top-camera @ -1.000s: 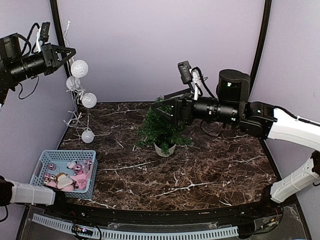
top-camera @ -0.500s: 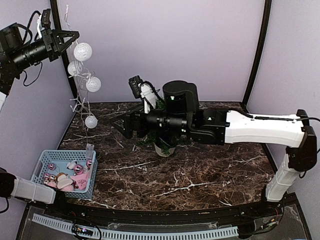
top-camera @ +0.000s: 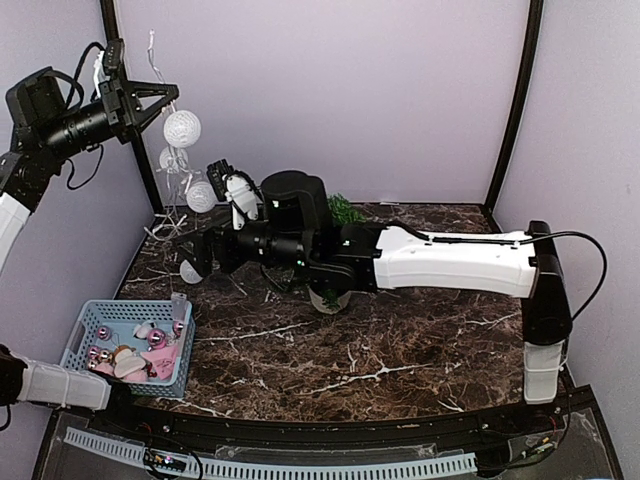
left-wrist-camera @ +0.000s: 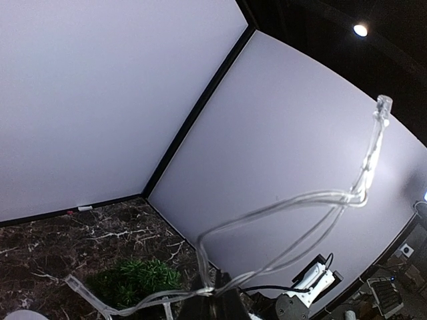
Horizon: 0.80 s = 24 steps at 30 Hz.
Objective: Decorate the small christmas tree
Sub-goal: Pass from the left arm to the right
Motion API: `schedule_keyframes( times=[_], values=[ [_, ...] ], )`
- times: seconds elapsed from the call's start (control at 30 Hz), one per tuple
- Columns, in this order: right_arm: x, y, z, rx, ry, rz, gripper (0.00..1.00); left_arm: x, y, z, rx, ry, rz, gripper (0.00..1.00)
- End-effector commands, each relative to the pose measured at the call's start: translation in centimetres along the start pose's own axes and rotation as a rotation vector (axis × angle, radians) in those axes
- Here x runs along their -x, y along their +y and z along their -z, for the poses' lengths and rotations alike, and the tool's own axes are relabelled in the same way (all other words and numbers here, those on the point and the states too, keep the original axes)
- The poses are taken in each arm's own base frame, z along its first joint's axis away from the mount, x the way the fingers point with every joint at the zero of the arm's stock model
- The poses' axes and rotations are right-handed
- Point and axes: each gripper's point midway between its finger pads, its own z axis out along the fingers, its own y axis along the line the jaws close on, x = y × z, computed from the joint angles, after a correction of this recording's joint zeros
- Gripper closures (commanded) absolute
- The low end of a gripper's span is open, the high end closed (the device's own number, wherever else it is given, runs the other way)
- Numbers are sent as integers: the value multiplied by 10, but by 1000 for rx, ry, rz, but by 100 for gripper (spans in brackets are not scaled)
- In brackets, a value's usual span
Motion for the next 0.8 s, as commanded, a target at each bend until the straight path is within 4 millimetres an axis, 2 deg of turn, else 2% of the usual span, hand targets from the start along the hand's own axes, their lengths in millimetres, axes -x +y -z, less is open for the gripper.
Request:
schedule_keyframes(
  times=[0.0,0.17,0.4,0.6,0.77],
  values=[
    [12,4,-12,-7,-77,58,1,-3,-25,5,-92,-27,-26,100],
    [-8,-7,-33,-28,-86,71,2,-12,-27,4,-112,-22,-5,100],
    [-7,-22,-55,-106,-159,70,1,-16,-33,8,-132,-22,10,100],
    [-5,-39,-58,-184,-216,79,1,-19,-37,13,-141,-23,24,100],
    [-4,-30,-60,-129,-233,113,1,-19,-45,17,-164,-22,32,100]
  ],
)
